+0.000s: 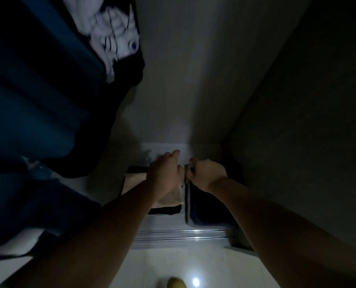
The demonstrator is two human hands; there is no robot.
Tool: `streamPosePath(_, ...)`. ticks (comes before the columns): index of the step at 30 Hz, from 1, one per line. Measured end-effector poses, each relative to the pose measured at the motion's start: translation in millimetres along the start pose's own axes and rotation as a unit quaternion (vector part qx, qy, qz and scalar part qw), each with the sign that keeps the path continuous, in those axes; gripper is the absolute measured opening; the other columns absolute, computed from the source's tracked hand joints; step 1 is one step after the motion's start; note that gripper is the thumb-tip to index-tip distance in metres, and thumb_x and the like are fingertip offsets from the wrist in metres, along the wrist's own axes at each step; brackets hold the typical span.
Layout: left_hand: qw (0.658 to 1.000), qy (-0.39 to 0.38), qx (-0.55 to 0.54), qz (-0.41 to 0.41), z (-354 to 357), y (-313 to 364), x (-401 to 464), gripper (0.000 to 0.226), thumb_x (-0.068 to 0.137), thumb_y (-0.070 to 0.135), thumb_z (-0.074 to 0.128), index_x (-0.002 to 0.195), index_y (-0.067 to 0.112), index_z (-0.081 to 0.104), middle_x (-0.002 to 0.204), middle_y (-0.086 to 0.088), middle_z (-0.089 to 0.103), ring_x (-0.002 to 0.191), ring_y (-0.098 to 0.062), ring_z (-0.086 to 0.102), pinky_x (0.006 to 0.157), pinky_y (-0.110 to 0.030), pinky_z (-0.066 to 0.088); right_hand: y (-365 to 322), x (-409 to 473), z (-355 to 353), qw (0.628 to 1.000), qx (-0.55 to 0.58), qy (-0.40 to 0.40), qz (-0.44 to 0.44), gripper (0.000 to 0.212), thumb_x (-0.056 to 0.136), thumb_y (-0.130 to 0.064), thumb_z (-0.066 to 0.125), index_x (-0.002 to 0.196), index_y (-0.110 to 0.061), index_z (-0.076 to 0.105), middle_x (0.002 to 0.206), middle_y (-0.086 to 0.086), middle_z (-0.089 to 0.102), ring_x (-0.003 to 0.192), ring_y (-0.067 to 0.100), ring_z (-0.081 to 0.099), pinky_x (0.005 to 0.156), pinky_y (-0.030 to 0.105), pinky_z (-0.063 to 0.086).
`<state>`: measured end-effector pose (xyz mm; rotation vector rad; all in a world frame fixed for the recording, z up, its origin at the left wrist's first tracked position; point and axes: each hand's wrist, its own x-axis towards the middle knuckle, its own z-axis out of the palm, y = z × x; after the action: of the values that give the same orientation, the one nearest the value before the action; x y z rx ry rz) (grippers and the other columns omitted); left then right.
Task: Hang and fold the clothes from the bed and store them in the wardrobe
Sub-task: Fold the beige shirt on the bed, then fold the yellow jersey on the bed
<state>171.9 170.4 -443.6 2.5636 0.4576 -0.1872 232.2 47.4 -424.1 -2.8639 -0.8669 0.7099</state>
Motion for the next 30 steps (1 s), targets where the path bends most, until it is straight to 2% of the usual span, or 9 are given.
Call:
streamPosePath(5,0.997,0.005,0.043,0.067,-97,79,-41,0.055,0.093,0.028,0.047,0.145,0.019,0.031,0.108,-0.014,0.063,0.096,-0.035,0.061,0.074,-0.039,0.052,13,-88,-107,0.998,0.001,0.042,0.042,0.039,0.098,-0.042,0.039,0.120,-0.017,0.057,0.118,0.012,0.063,0.107,0.029,0.060,0.081,0.033,0.046)
streamPosePath(7,0.993,-0.014,0.074,0.088,-129,102,-61,0.057,0.094,0.030,0.046,0.147,0.019,0.028,0.116,-0.015,0.062,0.102,-0.035,0.060,0.079,-0.037,0.049,17,-128,-133,0.996,0.023,0.063,0.059,0.036,0.096,-0.040,0.041,0.120,-0.019,0.058,0.116,0.013,0.064,0.106,0.031,0.061,0.080,0.034,0.046)
streamPosePath(12,0.983,-0.055,0.088,0.155,-178,135,-118,0.052,0.095,0.029,0.045,0.145,0.019,0.034,0.113,-0.017,0.064,0.099,-0.035,0.062,0.080,-0.039,0.052,27,-229,-145,0.989,0.054,0.071,0.121,0.033,0.096,-0.041,0.041,0.117,-0.023,0.060,0.112,0.010,0.065,0.102,0.030,0.062,0.073,0.032,0.044)
streamPosePath(14,0.981,-0.060,0.087,0.162,-187,147,-132,0.050,0.095,0.029,0.046,0.143,0.021,0.036,0.111,-0.015,0.064,0.095,-0.033,0.062,0.075,-0.035,0.051,32,-263,-142,0.981,0.069,0.086,0.161,0.032,0.096,-0.041,0.041,0.113,-0.024,0.062,0.111,0.008,0.066,0.102,0.029,0.061,0.073,0.031,0.045)
streamPosePath(17,0.969,-0.090,0.100,0.208,-187,177,-157,0.047,0.096,0.030,0.045,0.141,0.021,0.039,0.103,-0.012,0.065,0.085,-0.028,0.062,0.066,-0.032,0.048,40,-320,-134,0.967,0.079,0.106,0.217,0.033,0.096,-0.040,0.040,0.113,-0.023,0.063,0.114,0.007,0.065,0.105,0.030,0.061,0.080,0.032,0.048)
streamPosePath(21,0.933,-0.119,0.164,0.299,-159,227,-194,0.037,0.092,0.034,0.046,0.128,0.025,0.052,0.112,-0.007,0.066,0.097,-0.029,0.063,0.077,-0.033,0.051,55,-393,-124,0.946,0.102,0.125,0.282,0.035,0.097,-0.039,0.039,0.115,-0.018,0.060,0.115,0.012,0.064,0.105,0.032,0.060,0.085,0.035,0.050)
streamPosePath(23,0.909,-0.140,0.190,0.344,-139,258,-217,0.035,0.092,0.035,0.044,0.125,0.027,0.054,0.117,-0.005,0.064,0.103,-0.028,0.061,0.077,-0.031,0.047,67,-431,-119,0.927,0.107,0.137,0.333,0.036,0.097,-0.040,0.038,0.115,-0.019,0.060,0.114,0.010,0.064,0.104,0.031,0.060,0.082,0.033,0.049)
streamPosePath(26,0.876,-0.171,0.199,0.404,-112,306,-250,0.032,0.090,0.034,0.045,0.119,0.024,0.057,0.119,-0.006,0.063,0.107,-0.030,0.060,0.077,-0.031,0.044,86,-485,-112,0.898,0.127,0.147,0.396,0.030,0.094,-0.037,0.039,0.105,-0.021,0.062,0.110,0.009,0.064,0.099,0.031,0.061,0.075,0.032,0.044)
streamPosePath(30,0.832,-0.191,0.196,0.482,-77,377,-295,0.031,0.090,0.032,0.045,0.116,0.022,0.057,0.119,-0.008,0.063,0.107,-0.031,0.059,0.081,-0.032,0.048,120,-559,-101,0.864,0.126,0.156,0.461,0.033,0.095,-0.036,0.038,0.103,-0.017,0.064,0.109,0.009,0.065,0.099,0.031,0.061,0.072,0.031,0.044)
